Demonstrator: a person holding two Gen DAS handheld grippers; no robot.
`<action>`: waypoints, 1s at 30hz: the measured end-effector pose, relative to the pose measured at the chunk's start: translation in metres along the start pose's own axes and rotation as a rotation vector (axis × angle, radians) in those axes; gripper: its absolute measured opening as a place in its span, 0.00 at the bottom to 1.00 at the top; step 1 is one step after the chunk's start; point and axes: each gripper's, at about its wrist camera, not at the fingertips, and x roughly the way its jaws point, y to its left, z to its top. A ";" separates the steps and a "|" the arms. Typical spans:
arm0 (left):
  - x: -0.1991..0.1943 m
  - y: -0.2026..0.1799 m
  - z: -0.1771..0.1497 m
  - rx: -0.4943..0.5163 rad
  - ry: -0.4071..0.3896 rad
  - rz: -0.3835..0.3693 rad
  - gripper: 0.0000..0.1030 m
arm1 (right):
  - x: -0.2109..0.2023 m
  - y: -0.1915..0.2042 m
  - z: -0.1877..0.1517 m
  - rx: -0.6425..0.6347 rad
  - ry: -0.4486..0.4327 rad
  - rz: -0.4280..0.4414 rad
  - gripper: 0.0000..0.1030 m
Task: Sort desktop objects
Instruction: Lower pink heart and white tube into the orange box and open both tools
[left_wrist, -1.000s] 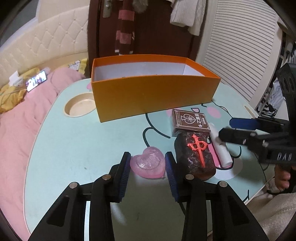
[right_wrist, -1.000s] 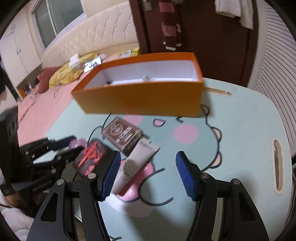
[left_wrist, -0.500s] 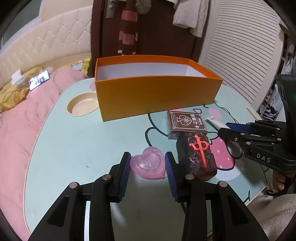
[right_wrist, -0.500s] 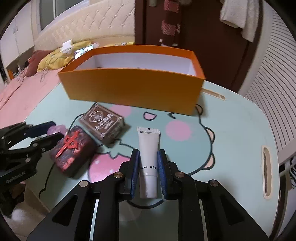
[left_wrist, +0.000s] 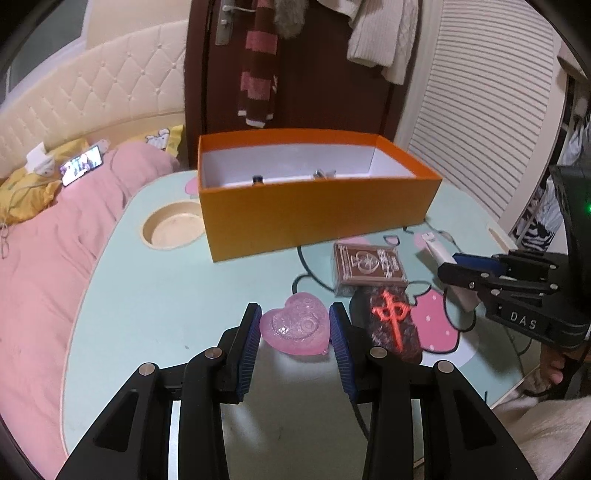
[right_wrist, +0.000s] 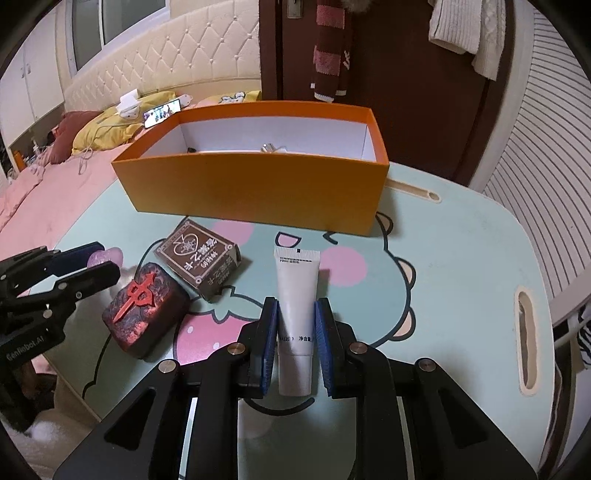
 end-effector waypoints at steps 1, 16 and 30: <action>-0.002 0.000 0.003 -0.001 -0.007 -0.002 0.35 | -0.002 0.000 0.001 0.000 -0.006 0.001 0.21; -0.011 0.000 0.083 0.013 -0.120 -0.040 0.35 | -0.021 -0.012 0.055 0.025 -0.130 0.052 0.21; 0.054 0.011 0.127 -0.031 -0.050 -0.026 0.35 | 0.034 -0.015 0.115 0.060 -0.122 0.094 0.21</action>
